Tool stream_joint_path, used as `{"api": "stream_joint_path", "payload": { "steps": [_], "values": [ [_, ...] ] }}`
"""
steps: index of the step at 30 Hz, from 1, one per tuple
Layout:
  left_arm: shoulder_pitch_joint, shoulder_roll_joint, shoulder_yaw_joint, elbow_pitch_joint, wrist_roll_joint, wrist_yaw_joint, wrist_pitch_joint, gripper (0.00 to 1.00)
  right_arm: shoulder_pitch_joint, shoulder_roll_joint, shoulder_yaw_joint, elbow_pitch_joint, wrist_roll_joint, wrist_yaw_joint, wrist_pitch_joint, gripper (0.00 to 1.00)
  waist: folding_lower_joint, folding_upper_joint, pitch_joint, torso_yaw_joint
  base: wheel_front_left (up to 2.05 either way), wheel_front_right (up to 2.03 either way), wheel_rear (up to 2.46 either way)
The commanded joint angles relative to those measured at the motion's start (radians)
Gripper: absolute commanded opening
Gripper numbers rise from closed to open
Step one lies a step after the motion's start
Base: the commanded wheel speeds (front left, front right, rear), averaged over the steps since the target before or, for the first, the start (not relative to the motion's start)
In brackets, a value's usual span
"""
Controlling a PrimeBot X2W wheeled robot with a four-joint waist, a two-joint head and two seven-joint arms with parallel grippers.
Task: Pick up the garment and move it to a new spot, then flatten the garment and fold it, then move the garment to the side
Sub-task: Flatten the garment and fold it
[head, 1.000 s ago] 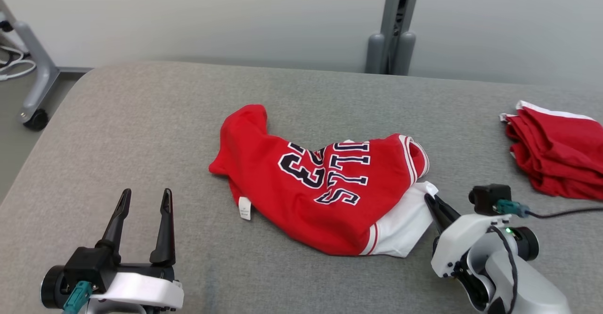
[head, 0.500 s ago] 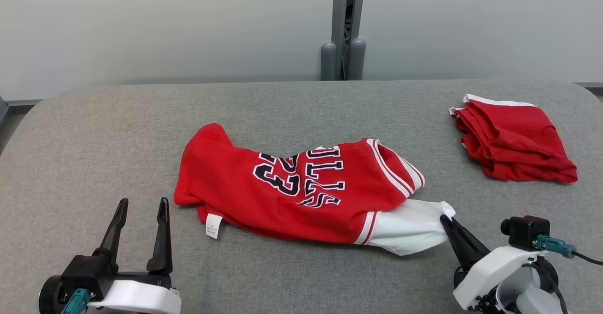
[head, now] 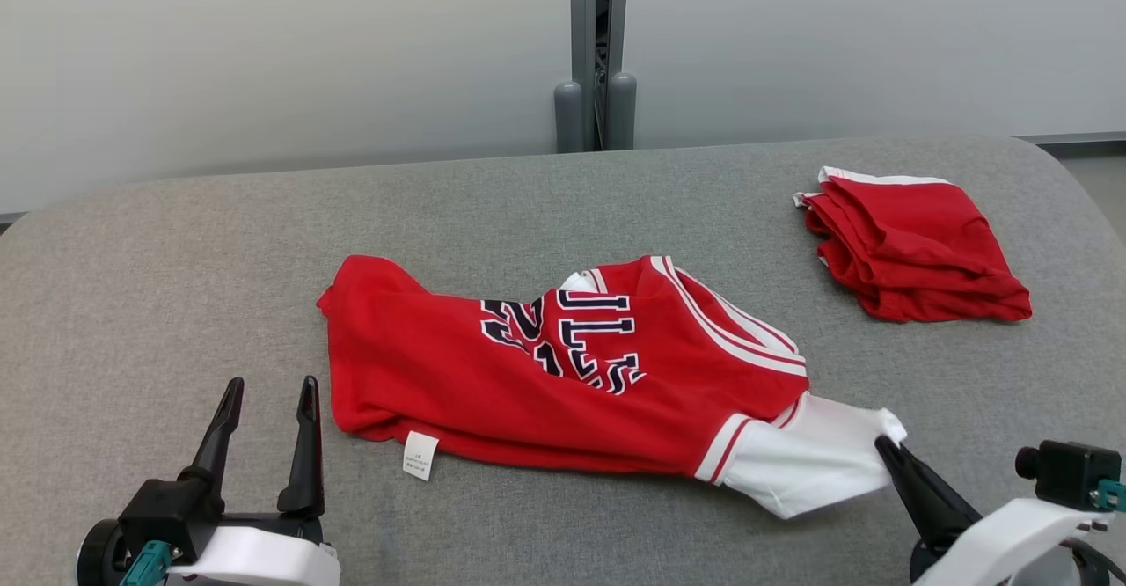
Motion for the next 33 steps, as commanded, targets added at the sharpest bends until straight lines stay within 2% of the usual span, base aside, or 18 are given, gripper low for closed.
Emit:
{"api": "stream_joint_path", "payload": {
  "steps": [1, 7, 14, 17, 18, 19, 28, 33],
  "values": [
    [-0.005, 0.004, -0.001, 0.003, -0.003, -0.002, -0.003, 1.0, 0.024, 0.001, -0.022, -0.018, -0.006, 0.0, 0.029, 0.0, 0.0, -0.0001, 0.001, 0.0, 0.0, 0.0, 0.0],
    [-0.015, 0.004, -0.005, 0.01, -0.005, -0.005, -0.003, 1.0, 0.106, 0.038, -0.094, -0.03, -0.081, 0.0, 0.158, 0.0, 0.0, -0.0001, 0.012, 0.008, 0.0, 0.0, 0.0],
    [-0.015, 0.004, 0.007, 0.02, 0.003, -0.007, -0.003, 1.0, 0.144, 0.081, -0.152, -0.069, -0.123, 0.0, 0.228, 0.0, 0.0, -0.0001, 0.014, 0.001, 0.0, 0.0, 0.0],
    [-0.02, 0.004, 0.007, 0.024, 0.005, -0.007, -0.003, 1.0, 0.134, 0.093, -0.159, -0.065, -0.162, 0.0, 0.224, 0.01, 0.0, -0.0001, 0.015, -0.006, 0.0, 0.0, 0.0],
    [-0.021, 0.004, 0.007, 0.024, 0.004, -0.007, -0.003, 1.0, 0.127, 0.096, -0.16, -0.066, -0.183, 0.0, 0.212, 0.47, 0.0, -0.0001, 0.015, -0.008, 0.0, 0.0, 0.0],
    [-0.021, 0.004, 0.006, 0.026, 0.003, -0.008, -0.003, 1.0, 0.119, 0.098, -0.163, -0.068, -0.202, 0.0, 0.198, 1.0, 0.0, -0.0001, 0.016, -0.011, 0.0, 0.0, 0.0],
    [-0.025, 0.004, 0.006, 0.074, 0.005, -0.014, -0.003, 1.0, 0.063, 0.1, -0.186, -0.119, -0.326, 0.0, 0.068, 1.0, 0.0, -0.0001, 0.021, -0.02, 0.0, 0.0, 0.0],
    [-0.033, 0.004, 0.004, 0.122, 0.01, -0.021, -0.003, 1.0, 0.034, 0.116, -0.148, -0.143, -0.366, 0.0, -0.026, 1.0, 0.0, -0.0001, 0.014, -0.026, 0.0, 0.0, 0.0]
  ]
}}
